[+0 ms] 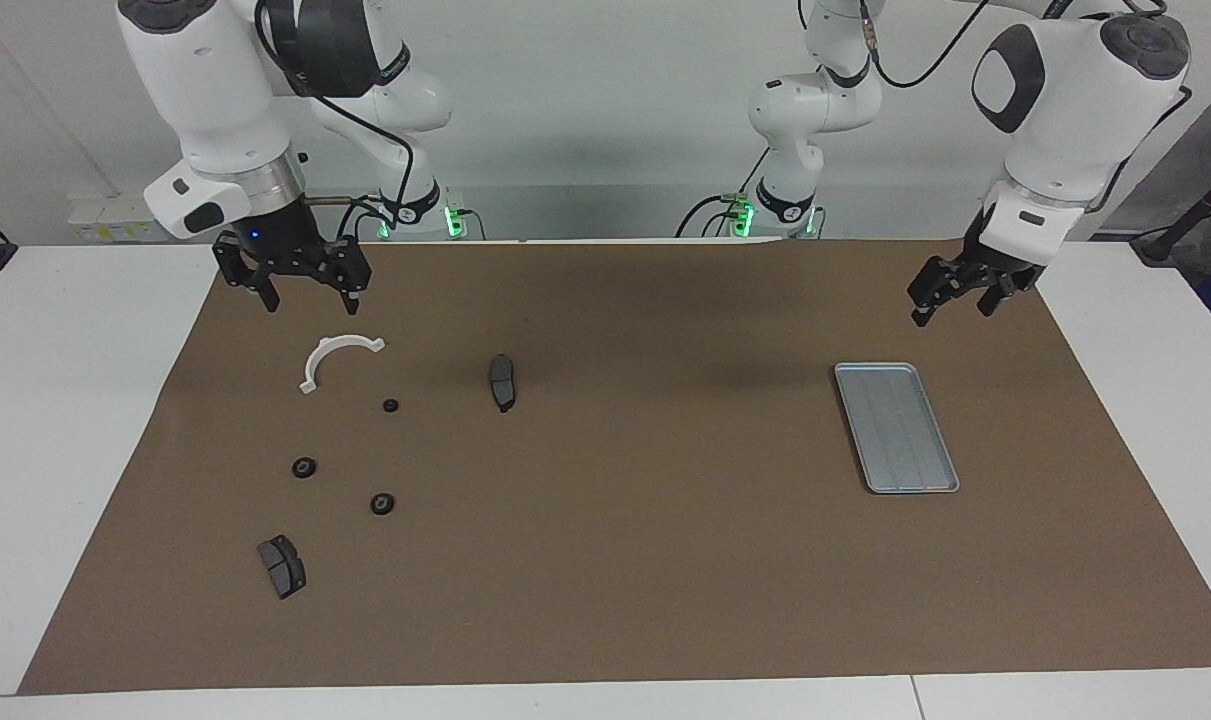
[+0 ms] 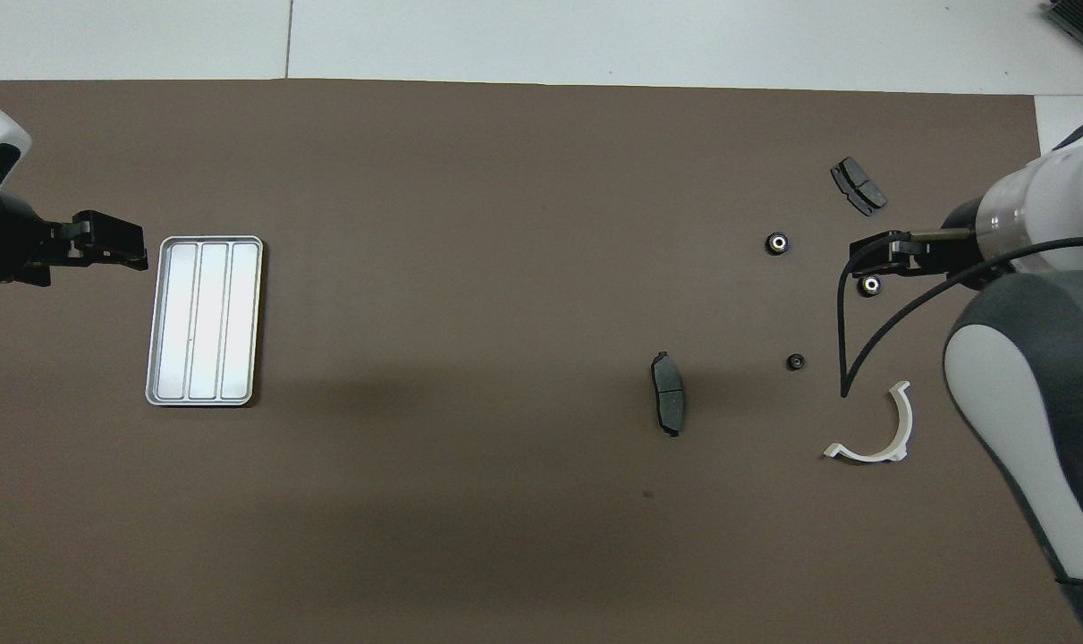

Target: Pick bearing gear from pile to tray

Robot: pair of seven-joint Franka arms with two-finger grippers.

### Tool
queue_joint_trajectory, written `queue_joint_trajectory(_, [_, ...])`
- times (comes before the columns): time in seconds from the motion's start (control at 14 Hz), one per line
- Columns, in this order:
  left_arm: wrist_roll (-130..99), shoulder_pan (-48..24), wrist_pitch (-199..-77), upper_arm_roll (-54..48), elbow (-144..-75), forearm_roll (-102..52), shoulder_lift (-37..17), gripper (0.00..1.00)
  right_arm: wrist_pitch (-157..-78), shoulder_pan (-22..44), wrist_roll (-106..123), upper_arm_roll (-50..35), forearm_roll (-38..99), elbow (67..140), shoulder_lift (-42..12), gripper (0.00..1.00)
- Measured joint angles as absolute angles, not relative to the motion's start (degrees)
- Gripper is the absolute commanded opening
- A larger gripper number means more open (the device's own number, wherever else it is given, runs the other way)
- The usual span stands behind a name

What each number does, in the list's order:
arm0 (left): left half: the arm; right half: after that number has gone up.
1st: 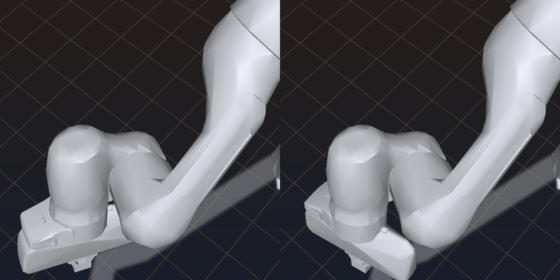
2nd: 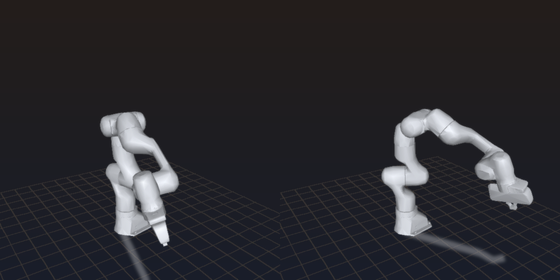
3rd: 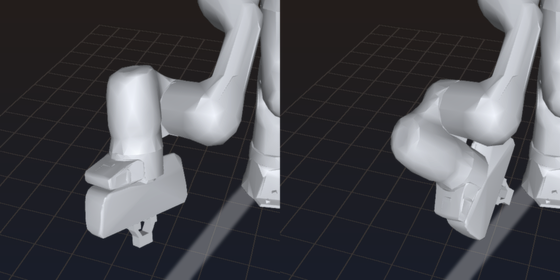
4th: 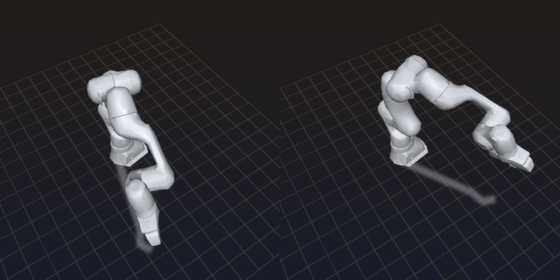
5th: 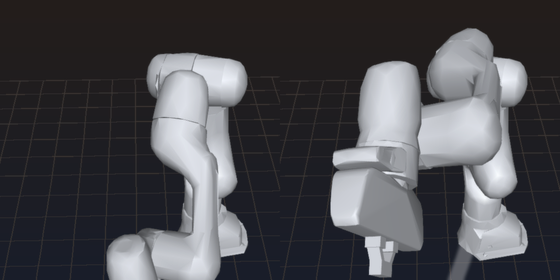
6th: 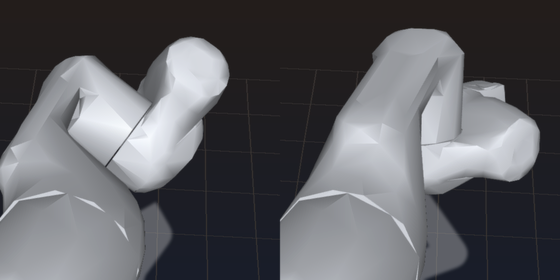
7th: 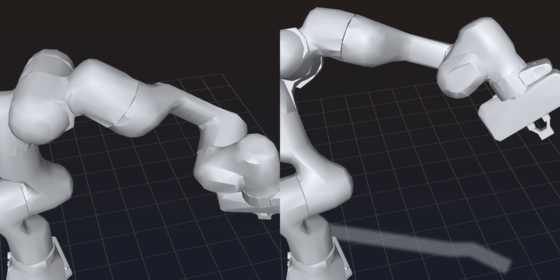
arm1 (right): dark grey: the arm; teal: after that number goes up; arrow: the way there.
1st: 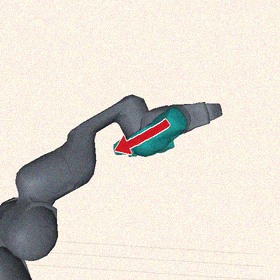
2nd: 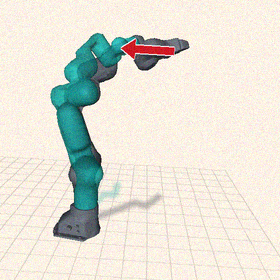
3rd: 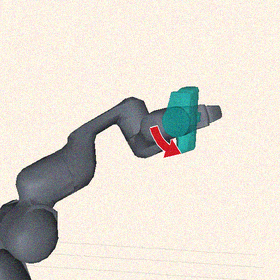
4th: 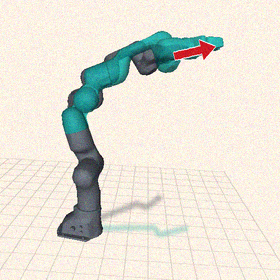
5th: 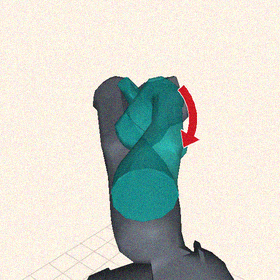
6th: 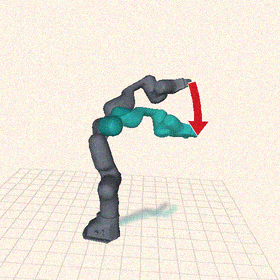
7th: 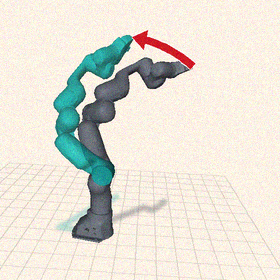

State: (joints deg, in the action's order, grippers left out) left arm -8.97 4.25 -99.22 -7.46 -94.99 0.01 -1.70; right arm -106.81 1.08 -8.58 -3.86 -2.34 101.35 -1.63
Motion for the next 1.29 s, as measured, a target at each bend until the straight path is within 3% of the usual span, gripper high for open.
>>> queue_joint_trajectory(0.71, [-9.0,4.3,-99.2,-7.5,-95.0,0.0,-1.7,1.0,-132.2,0.8,-8.6,-3.9,-2.3,124.1,-4.3,1.0])
queue_joint_trajectory(1.0, [-9.0,4.3,-99.2,-7.5,-95.0,0.0,-1.7,1.0,-138.3,0.5,-8.6,-3.8,-2.3,128.1,-6.5,1.0])
queue_joint_trajectory(1.29, [-9.0,4.3,-99.2,-7.5,-95.0,0.0,-1.7,1.0,-139.5,0.5,-8.6,-3.9,-2.3,128.4,-8.0,1.0])
